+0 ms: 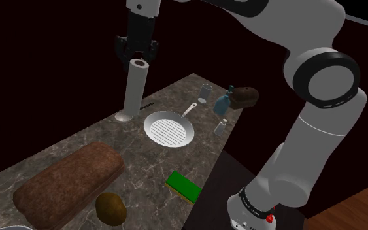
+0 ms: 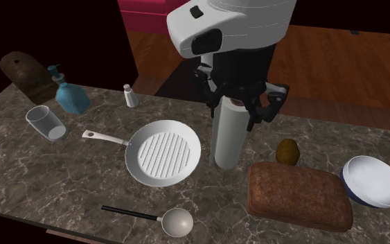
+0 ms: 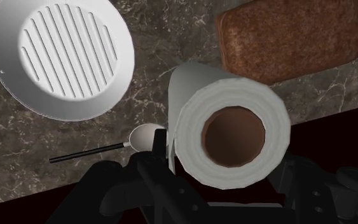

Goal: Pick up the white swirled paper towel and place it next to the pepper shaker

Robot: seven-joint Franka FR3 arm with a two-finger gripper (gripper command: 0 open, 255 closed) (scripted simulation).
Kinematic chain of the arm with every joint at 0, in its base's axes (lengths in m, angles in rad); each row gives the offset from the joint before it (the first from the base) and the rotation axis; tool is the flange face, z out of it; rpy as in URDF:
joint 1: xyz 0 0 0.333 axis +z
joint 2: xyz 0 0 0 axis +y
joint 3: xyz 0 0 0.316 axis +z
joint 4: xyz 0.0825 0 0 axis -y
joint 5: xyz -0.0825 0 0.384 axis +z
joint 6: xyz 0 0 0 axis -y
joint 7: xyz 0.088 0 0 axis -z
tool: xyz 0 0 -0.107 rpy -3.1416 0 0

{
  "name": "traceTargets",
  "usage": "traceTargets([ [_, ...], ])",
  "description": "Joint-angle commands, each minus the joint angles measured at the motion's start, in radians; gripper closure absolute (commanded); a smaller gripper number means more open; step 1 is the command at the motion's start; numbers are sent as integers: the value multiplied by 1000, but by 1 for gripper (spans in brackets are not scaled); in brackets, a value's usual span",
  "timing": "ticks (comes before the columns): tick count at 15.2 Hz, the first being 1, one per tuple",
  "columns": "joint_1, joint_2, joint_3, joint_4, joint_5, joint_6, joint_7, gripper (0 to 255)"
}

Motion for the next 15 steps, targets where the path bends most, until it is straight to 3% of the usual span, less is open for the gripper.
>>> traceTargets([
  [1,1,12,0,42,-3,-31,2,255],
  [14,33,135,7,401,-35,-269,27,255],
  [15,9,84,1,326,-20,-245,5,255],
])
